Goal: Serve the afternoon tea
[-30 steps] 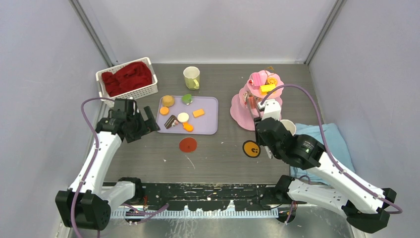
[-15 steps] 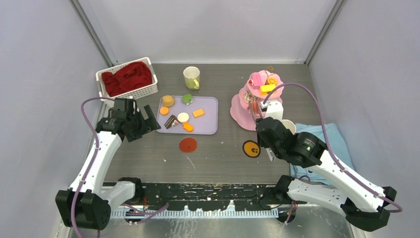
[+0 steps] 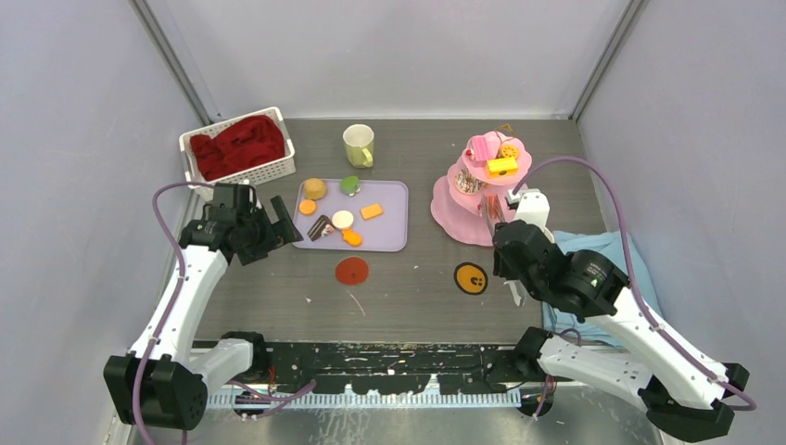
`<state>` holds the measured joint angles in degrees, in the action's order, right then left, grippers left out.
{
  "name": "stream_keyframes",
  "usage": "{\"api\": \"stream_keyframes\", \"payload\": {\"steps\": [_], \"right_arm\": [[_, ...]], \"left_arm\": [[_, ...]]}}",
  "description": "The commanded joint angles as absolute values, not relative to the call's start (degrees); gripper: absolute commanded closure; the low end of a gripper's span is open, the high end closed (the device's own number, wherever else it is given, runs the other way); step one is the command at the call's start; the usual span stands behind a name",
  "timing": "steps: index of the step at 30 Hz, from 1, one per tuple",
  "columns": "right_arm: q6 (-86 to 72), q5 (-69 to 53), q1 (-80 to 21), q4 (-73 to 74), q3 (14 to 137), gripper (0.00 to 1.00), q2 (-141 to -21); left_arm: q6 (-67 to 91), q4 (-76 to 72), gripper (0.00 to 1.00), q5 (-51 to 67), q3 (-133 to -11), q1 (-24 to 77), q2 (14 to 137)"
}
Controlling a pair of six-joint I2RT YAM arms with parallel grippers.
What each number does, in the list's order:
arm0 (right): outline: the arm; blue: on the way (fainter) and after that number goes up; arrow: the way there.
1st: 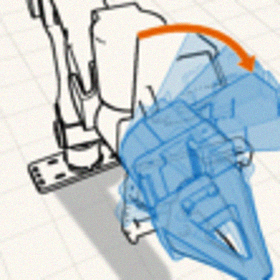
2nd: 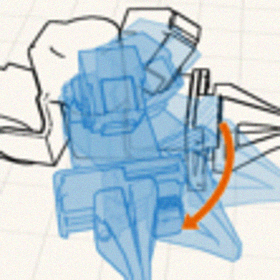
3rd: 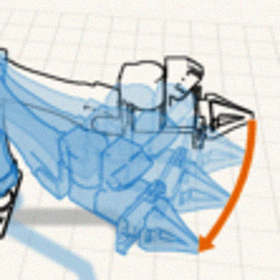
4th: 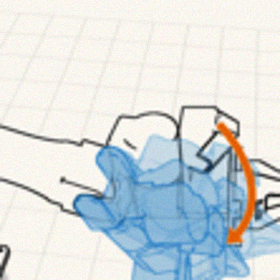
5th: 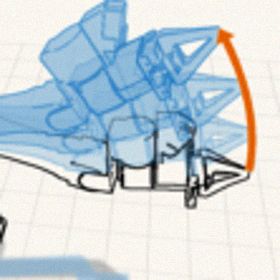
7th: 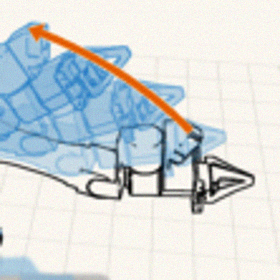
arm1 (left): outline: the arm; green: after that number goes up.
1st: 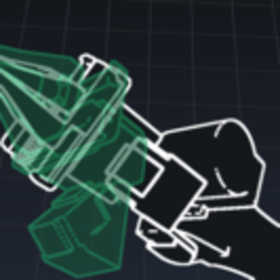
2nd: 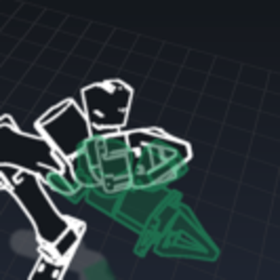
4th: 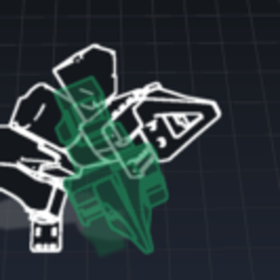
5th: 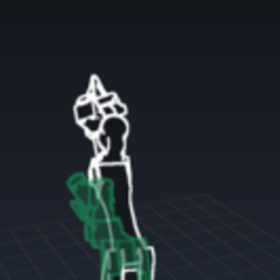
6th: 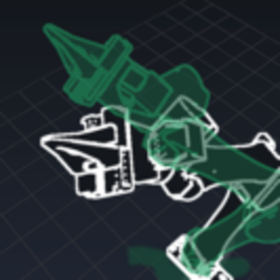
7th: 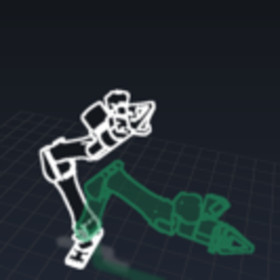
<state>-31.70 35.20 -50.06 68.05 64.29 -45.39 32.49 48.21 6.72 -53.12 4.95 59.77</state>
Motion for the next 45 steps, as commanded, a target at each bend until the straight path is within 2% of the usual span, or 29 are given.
{"api": "stream_keyframes", "payload": {"steps": [1, 10, 16, 22, 31, 38, 45], "right_arm": [[-33.10, 35.24, -47.86, 66.76, 65.35, 0.83, -45.68], [-26.48, 27.99, -35.61, 62.46, 64.91, 0.83, -47.45], [-21.18, 27.32, -27.72, 60.80, 67.51, 0.84, -48.99], [-15.47, 20.63, -17.34, 56.83, 68.22, 0.84, -50.09], [-14.71, 13.16, -6.37, 48.77, 67.92, 0.86, -50.76], [-17.17, -0.84, 5.70, 39.34, 62.58, 0.86, -48.83], [-22.12, -14.22, 13.71, 31.08, 55.32, 0.86, -45.94]], "left_arm": [[31.75, 46.03, 0.00, 7.99, -54.94, 4.79, 58.64], [31.19, 46.58, 0.00, 7.91, -55.58, 4.77, 58.38], [30.69, 47.02, 0.00, 7.21, -55.73, 4.74, 58.09], [30.78, 46.81, 0.00, 8.06, -55.57, 4.75, 58.09], [30.02, 47.02, 0.00, 6.90, -55.87, 4.81, 57.83], [29.70, 47.02, 0.00, 7.45, -57.07, 4.79, 59.25], [28.47, 49.13, 0.01, 6.75, -58.75, 4.75, 59.45]]}}
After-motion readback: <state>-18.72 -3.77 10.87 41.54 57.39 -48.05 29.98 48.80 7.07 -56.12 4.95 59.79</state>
